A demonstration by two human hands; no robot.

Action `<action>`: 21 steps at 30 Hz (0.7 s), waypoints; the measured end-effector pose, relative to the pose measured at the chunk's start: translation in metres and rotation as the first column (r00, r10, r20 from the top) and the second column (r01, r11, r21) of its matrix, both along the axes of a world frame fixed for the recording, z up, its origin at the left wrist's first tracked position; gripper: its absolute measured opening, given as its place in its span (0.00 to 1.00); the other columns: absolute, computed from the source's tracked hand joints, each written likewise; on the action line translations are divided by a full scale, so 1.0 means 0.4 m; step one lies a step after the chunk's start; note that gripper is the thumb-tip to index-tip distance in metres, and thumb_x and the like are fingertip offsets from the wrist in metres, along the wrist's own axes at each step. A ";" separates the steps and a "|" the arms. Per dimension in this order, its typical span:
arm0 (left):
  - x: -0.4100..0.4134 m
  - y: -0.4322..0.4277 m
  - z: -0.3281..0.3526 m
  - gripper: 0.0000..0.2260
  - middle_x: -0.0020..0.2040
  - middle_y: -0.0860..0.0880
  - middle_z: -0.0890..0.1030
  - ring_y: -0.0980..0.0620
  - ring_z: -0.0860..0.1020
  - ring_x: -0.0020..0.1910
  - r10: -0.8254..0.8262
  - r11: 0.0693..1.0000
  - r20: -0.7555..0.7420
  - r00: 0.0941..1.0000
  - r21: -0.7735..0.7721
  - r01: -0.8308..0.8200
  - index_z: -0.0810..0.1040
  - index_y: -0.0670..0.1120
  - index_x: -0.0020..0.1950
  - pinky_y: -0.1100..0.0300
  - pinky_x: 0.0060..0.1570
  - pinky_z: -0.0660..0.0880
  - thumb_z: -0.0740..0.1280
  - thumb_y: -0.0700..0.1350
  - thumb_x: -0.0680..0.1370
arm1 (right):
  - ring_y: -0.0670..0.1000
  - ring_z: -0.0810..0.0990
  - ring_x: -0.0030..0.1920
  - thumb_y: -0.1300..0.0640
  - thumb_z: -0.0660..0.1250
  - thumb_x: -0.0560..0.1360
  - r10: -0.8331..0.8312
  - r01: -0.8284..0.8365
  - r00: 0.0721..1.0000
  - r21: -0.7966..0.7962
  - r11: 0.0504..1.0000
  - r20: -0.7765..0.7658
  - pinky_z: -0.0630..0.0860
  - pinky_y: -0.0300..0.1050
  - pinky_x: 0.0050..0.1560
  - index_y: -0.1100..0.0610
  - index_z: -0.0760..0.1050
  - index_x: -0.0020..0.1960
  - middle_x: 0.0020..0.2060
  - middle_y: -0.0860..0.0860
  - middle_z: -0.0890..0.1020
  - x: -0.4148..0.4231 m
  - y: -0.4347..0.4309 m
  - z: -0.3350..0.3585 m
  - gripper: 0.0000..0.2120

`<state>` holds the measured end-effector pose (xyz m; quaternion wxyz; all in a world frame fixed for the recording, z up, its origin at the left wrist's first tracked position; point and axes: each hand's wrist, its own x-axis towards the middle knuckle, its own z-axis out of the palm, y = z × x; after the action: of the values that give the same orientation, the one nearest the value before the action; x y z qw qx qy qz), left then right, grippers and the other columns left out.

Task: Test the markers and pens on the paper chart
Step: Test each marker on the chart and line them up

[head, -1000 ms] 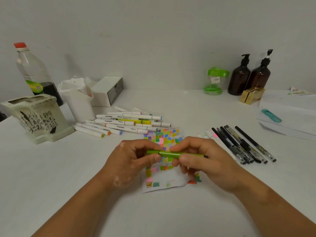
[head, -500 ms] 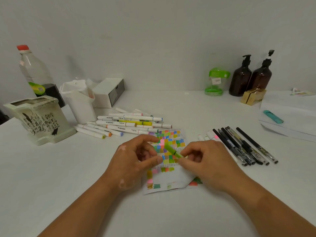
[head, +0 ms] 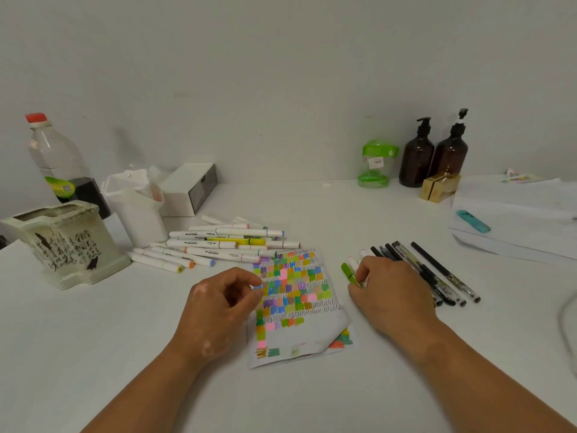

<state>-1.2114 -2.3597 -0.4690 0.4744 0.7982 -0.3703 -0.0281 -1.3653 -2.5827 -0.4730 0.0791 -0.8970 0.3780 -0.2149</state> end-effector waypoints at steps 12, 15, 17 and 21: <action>0.143 -0.023 0.001 0.12 0.57 0.46 0.83 0.44 0.79 0.56 0.112 0.920 0.510 0.853 0.271 -0.283 0.84 0.45 0.59 0.51 0.58 0.76 0.72 0.38 0.76 | 0.50 0.76 0.34 0.47 0.67 0.77 -0.114 0.114 0.993 -0.002 0.993 0.027 0.69 0.42 0.30 0.49 0.77 0.40 0.33 0.44 0.79 -0.010 -0.061 0.010 0.09; 0.188 -0.030 0.006 0.14 0.57 0.44 0.84 0.41 0.80 0.58 0.054 0.883 0.588 0.807 0.350 -0.314 0.83 0.45 0.60 0.47 0.60 0.76 0.71 0.35 0.75 | 0.50 0.77 0.34 0.47 0.69 0.76 -0.121 0.120 0.992 0.016 0.993 0.036 0.67 0.41 0.29 0.48 0.77 0.40 0.32 0.44 0.79 -0.010 -0.066 0.009 0.08; 0.210 -0.034 0.008 0.15 0.57 0.45 0.84 0.40 0.79 0.59 0.032 0.856 0.635 0.772 0.381 -0.350 0.83 0.46 0.61 0.45 0.59 0.74 0.70 0.37 0.75 | 0.49 0.76 0.34 0.47 0.69 0.75 -0.125 0.125 0.991 0.014 0.992 0.043 0.65 0.41 0.29 0.48 0.77 0.40 0.32 0.43 0.79 -0.009 -0.067 0.008 0.08; 0.232 -0.048 0.007 0.12 0.59 0.50 0.80 0.45 0.75 0.61 -0.021 0.797 0.665 0.746 0.462 -0.389 0.79 0.51 0.62 0.48 0.62 0.67 0.65 0.44 0.79 | 0.48 0.76 0.34 0.46 0.71 0.74 -0.113 0.113 0.991 0.010 0.994 0.064 0.64 0.40 0.28 0.48 0.76 0.39 0.31 0.43 0.78 -0.008 -0.068 0.005 0.09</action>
<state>-1.1187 -2.3788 -0.4663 0.0559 0.8970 -0.3977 0.1847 -1.3683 -2.6100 -0.4710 0.0818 -0.8665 0.4262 -0.2466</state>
